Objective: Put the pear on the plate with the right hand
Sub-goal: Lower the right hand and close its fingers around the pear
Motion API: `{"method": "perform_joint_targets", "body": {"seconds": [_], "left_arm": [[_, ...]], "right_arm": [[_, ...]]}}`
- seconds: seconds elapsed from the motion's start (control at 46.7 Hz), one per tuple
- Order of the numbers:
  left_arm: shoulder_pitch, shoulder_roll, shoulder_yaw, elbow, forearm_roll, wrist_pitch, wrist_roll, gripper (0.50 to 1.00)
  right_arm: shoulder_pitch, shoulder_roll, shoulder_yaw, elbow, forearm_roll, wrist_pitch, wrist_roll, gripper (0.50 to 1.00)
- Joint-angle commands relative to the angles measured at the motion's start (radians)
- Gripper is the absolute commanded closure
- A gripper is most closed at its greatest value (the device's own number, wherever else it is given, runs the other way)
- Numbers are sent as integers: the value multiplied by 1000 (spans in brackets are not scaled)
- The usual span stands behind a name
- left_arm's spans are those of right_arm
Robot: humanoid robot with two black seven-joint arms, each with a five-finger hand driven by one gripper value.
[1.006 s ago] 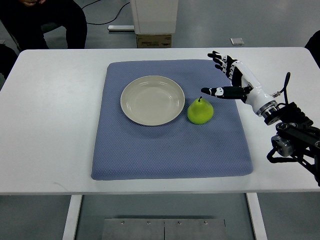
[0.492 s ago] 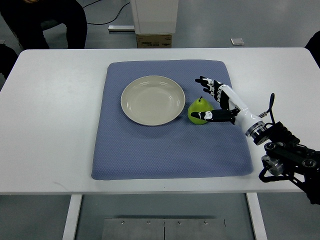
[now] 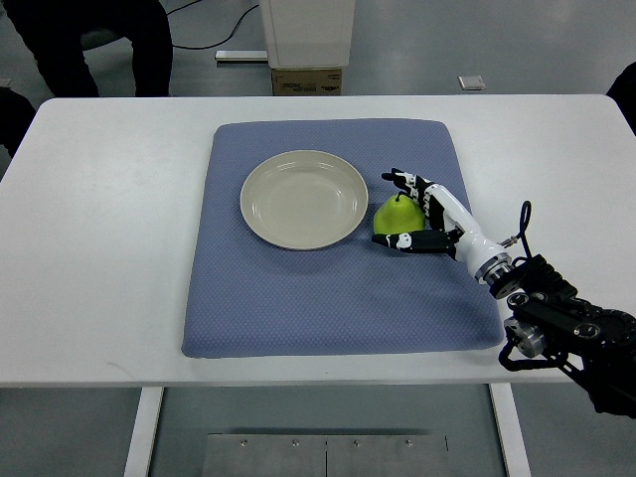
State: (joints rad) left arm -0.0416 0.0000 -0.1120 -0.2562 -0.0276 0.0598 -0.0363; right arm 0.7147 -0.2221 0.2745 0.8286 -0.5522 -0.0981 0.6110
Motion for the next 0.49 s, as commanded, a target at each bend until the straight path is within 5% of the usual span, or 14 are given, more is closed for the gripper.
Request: {"method": "perform_joint_targets", "body": {"seconds": [0.0,0.107,0.214,0.3,0.385,0.471], "left_arm": [[0,0,0,0,0,0,-1,500],[0,0,0,0,0,0,-1,500],[0,0,0,0,0,0,-1,500],[0,0,0,0,0,0,-1,500],[0,0,0,0,0,0,-1,500],[0,0,0,0,0,0,-1,500]], "right_arm": [[0,7,-8,-14,0,0,0,504],[0,21,-26,-32,0,-2,0,523],[2,29,-26,-48,2,-2,0,607],[3,32,-25,-52,3,0,0,736],[8,39,-23,-66,5,0,0,1000],[23,47,-18,-80,9,0,0,1000]]}}
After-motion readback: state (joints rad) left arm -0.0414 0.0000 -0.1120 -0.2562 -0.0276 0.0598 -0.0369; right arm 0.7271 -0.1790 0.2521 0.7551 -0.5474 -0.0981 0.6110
